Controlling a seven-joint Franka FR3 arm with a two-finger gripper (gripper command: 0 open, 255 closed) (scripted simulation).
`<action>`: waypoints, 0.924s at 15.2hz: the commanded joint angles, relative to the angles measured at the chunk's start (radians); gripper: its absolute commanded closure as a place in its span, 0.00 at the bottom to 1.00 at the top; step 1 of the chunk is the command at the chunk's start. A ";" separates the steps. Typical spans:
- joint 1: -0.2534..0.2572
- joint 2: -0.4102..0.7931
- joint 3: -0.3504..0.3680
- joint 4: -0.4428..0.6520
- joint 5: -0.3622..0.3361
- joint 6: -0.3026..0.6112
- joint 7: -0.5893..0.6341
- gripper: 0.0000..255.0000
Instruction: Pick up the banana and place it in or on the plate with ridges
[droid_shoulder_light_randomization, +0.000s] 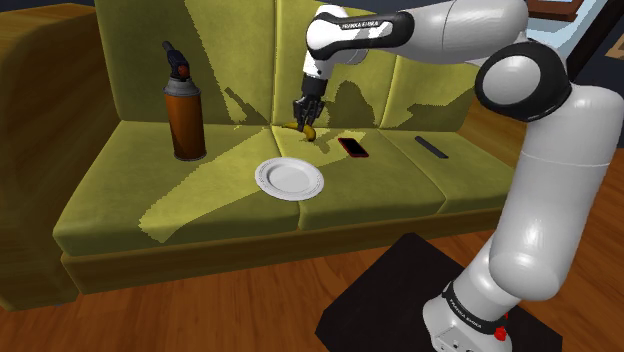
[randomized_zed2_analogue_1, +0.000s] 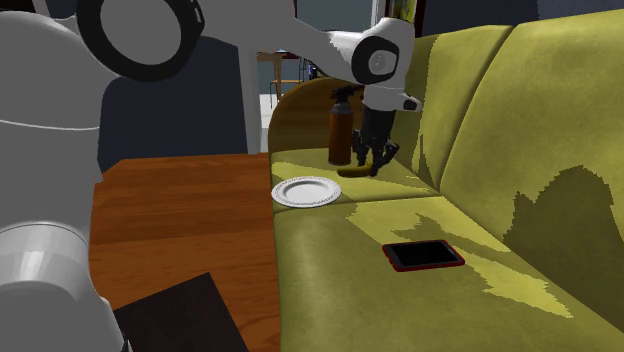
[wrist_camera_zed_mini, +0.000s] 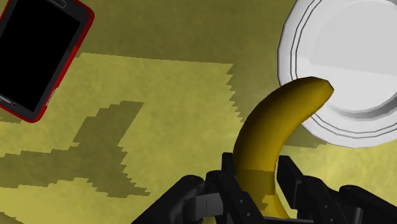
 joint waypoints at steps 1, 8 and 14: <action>0.022 -0.055 0.010 -0.076 -0.002 0.024 0.030 1.00; 0.097 -0.228 0.062 -0.305 -0.002 0.095 0.149 1.00; 0.126 -0.277 0.090 -0.407 0.003 0.154 0.198 1.00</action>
